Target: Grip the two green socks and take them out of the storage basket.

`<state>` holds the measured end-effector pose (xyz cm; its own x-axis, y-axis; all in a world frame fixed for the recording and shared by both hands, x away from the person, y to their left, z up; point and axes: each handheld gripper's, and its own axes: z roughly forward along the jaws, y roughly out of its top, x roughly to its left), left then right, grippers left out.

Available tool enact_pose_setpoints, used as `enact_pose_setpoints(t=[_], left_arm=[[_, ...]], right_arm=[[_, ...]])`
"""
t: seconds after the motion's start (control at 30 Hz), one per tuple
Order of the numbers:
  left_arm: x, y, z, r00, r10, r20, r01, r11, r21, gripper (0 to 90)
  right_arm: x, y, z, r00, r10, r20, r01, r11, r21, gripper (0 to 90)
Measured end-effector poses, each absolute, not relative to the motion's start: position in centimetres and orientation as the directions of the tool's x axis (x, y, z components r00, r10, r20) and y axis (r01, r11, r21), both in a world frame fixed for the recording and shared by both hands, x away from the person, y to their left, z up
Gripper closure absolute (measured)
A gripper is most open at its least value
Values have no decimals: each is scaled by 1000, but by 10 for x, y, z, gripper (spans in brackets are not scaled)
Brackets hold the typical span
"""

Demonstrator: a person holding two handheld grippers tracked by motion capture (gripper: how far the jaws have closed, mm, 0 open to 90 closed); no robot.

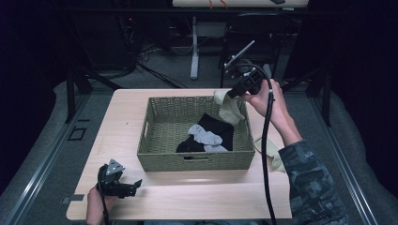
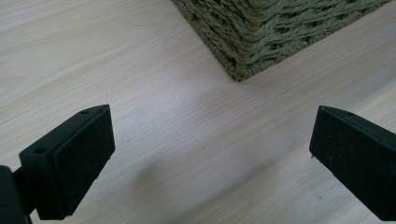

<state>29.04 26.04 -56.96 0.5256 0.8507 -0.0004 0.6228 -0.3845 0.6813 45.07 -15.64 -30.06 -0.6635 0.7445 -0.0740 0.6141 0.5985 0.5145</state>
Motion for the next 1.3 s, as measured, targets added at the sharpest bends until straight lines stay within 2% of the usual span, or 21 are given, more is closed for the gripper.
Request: enact_pose_setpoints(t=[0.37,0.7,1.0,1.3], left_arm=[[288,263,-569,518,856,-1,627,-379,680,0],[289,262,-569,519,855,3,626,-383,679,0],[289,262,-569,514,858,5,628,-380,679,0],[289,262,-569,518,855,6,627,-384,678,0]], right_arm=[[437,-183,-272,-625,772,-114,606,573,552,887],[427,-232,-265,-551,826,-116,641,508,575,887],[424,-270,-274,-485,868,-104,682,450,576,887],[427,-290,-304,-450,890,-77,725,415,550,887]])
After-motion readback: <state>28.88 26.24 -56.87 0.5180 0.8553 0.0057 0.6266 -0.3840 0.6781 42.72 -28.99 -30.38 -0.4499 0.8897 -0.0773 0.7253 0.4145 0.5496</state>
